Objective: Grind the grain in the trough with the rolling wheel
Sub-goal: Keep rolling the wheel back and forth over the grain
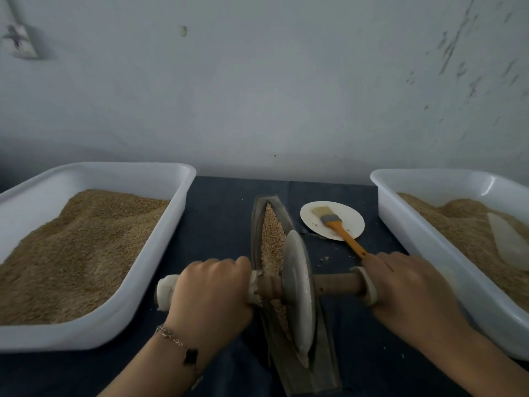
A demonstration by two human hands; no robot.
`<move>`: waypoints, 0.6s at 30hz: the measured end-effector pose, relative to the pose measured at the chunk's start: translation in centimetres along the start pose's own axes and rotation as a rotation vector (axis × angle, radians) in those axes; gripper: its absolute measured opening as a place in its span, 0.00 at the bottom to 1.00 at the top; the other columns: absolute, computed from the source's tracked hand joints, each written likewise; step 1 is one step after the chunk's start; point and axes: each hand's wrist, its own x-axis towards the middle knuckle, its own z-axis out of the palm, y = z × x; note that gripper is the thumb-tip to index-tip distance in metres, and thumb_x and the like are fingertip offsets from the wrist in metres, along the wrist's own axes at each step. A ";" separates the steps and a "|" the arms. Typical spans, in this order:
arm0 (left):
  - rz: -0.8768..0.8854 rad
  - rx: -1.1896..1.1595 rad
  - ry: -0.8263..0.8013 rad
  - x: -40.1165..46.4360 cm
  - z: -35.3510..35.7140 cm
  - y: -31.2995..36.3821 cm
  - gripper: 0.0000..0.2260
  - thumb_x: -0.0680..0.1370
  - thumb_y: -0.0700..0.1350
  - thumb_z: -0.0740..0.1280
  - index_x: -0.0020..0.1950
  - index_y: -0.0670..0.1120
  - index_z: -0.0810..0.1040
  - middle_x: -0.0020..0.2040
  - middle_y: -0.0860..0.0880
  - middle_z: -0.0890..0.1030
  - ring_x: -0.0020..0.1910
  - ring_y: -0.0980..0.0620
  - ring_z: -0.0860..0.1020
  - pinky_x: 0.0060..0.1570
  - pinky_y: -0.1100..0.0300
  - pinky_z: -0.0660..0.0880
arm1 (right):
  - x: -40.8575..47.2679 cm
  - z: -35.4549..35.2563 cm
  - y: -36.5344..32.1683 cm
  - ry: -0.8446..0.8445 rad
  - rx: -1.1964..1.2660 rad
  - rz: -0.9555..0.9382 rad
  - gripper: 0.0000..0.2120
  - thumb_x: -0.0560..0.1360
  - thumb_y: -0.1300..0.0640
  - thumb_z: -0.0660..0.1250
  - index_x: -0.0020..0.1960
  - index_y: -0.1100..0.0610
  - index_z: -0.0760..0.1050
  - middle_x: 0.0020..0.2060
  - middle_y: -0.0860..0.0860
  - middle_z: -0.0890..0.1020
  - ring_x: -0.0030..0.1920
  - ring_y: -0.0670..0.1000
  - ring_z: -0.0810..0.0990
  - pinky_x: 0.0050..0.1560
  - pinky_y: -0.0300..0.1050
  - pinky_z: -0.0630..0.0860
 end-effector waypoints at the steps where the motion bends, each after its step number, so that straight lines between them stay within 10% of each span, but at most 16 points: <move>1: 0.001 -0.015 0.002 0.0 -0.1 0.0 0.07 0.74 0.53 0.60 0.41 0.54 0.62 0.35 0.56 0.68 0.34 0.57 0.67 0.28 0.66 0.53 | -0.1 -0.2 0.0 -0.009 0.002 0.001 0.20 0.51 0.65 0.78 0.33 0.52 0.70 0.26 0.47 0.71 0.25 0.48 0.68 0.26 0.41 0.62; 5: 0.109 -0.051 0.061 1.3 0.2 -0.5 0.17 0.54 0.48 0.77 0.30 0.51 0.68 0.23 0.55 0.69 0.20 0.55 0.68 0.24 0.68 0.48 | 1.1 1.3 0.0 -0.034 -0.007 0.023 0.20 0.50 0.64 0.80 0.32 0.53 0.71 0.25 0.48 0.73 0.24 0.49 0.70 0.24 0.43 0.64; 10: -0.056 0.001 0.061 4.8 4.1 -2.5 0.13 0.73 0.54 0.62 0.34 0.54 0.59 0.31 0.57 0.67 0.29 0.59 0.65 0.26 0.64 0.53 | 5.7 4.7 0.6 -0.079 -0.089 0.100 0.09 0.63 0.58 0.75 0.39 0.55 0.76 0.30 0.51 0.79 0.30 0.55 0.76 0.31 0.47 0.70; 18: -0.127 -0.089 -0.070 10.5 5.1 -4.5 0.09 0.73 0.53 0.62 0.35 0.52 0.69 0.31 0.55 0.74 0.29 0.57 0.72 0.28 0.62 0.64 | 11.5 7.4 2.0 -0.184 -0.118 0.109 0.07 0.71 0.52 0.68 0.46 0.52 0.73 0.40 0.49 0.80 0.40 0.51 0.76 0.38 0.44 0.63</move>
